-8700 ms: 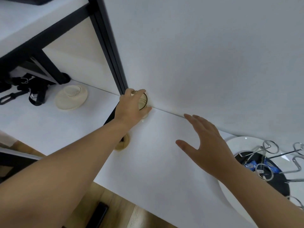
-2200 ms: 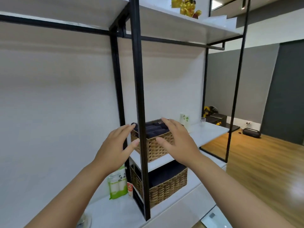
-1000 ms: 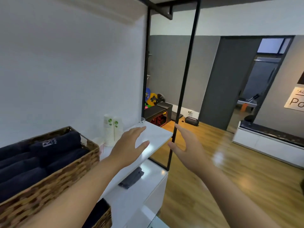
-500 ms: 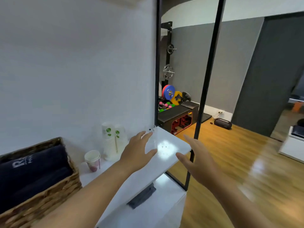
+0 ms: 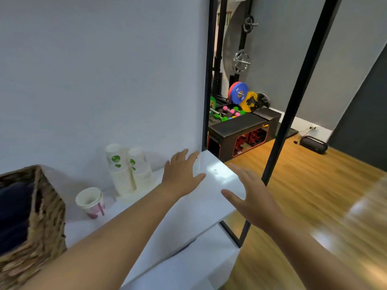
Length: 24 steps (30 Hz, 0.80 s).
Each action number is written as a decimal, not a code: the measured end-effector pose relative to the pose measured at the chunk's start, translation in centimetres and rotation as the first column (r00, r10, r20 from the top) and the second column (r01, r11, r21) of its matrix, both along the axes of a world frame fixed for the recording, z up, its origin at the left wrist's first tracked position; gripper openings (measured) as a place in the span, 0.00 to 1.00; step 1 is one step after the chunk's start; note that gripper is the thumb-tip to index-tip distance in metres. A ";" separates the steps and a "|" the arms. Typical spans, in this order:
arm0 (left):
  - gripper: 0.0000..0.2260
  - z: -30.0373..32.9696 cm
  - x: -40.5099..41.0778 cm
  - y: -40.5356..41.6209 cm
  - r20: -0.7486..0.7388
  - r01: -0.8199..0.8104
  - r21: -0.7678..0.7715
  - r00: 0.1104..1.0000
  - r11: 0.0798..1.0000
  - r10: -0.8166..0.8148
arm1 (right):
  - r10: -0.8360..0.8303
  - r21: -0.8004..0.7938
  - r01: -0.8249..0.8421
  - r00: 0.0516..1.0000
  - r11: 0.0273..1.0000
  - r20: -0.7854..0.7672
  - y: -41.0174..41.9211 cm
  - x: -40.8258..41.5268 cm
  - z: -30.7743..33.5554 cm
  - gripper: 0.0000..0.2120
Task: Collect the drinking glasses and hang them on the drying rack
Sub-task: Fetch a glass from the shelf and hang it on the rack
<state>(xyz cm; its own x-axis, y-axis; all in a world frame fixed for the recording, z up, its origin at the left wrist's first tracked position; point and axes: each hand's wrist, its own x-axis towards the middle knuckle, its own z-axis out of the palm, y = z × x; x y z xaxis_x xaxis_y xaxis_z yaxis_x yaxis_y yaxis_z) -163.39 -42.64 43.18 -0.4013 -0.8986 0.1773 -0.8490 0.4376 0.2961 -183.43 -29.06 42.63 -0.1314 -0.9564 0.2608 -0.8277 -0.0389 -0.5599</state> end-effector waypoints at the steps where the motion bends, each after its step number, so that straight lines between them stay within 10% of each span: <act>1: 0.36 -0.4 -0.6 -1.6 0.011 -0.005 -0.007 1.000 1.000 0.005 | -0.005 0.003 0.005 1.000 1.000 -0.004 -1.0 -0.3 -0.3 0.37; 24: 0.31 -7.7 -3.1 -14.2 -0.155 0.065 0.102 0.987 0.993 -0.048 | -0.118 0.104 0.114 0.992 0.988 0.035 -13.7 0.7 -4.4 0.33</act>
